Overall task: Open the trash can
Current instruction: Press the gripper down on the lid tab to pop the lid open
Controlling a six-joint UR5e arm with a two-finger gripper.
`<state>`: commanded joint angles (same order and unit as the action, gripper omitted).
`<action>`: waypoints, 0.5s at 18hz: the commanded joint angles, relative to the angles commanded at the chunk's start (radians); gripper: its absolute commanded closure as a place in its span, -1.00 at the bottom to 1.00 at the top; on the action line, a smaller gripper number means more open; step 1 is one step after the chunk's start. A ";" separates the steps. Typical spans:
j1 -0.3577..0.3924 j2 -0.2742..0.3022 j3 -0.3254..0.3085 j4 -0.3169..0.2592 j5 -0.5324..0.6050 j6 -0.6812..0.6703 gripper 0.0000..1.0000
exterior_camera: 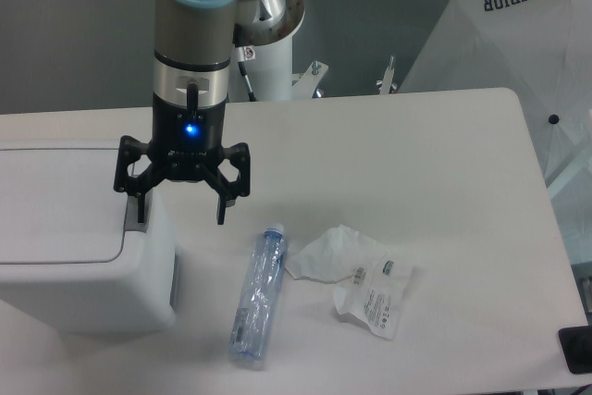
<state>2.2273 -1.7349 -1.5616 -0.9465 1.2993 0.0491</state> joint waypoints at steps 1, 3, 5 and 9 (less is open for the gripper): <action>0.000 0.000 0.000 0.002 0.002 0.000 -1.00; 0.000 0.000 -0.006 0.014 0.002 0.000 -1.00; 0.000 0.000 -0.015 0.024 0.005 0.000 -1.00; 0.000 -0.002 -0.015 0.028 0.005 0.000 -1.00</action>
<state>2.2273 -1.7365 -1.5769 -0.9189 1.3039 0.0491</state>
